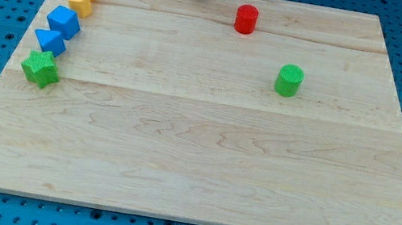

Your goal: Move the red circle parallel to the green star

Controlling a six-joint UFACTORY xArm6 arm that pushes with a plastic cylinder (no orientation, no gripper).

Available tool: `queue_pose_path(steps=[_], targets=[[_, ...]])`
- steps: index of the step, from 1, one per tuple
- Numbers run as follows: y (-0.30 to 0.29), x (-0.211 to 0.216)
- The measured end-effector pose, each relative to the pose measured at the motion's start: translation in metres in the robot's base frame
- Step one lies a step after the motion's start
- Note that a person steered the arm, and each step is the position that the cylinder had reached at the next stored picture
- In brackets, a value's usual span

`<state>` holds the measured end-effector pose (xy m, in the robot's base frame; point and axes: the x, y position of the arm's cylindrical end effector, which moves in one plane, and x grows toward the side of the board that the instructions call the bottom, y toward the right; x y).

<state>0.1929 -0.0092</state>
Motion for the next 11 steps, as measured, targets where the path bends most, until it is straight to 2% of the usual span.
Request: queue_pose_path(steps=[2,5,6,7,8,9,11], targets=[[0.063,0.034],[0.075,0.141],[0.040,0.172],[0.027,0.186],[0.036,0.156],[0.002,0.159],[-0.053,0.221]])
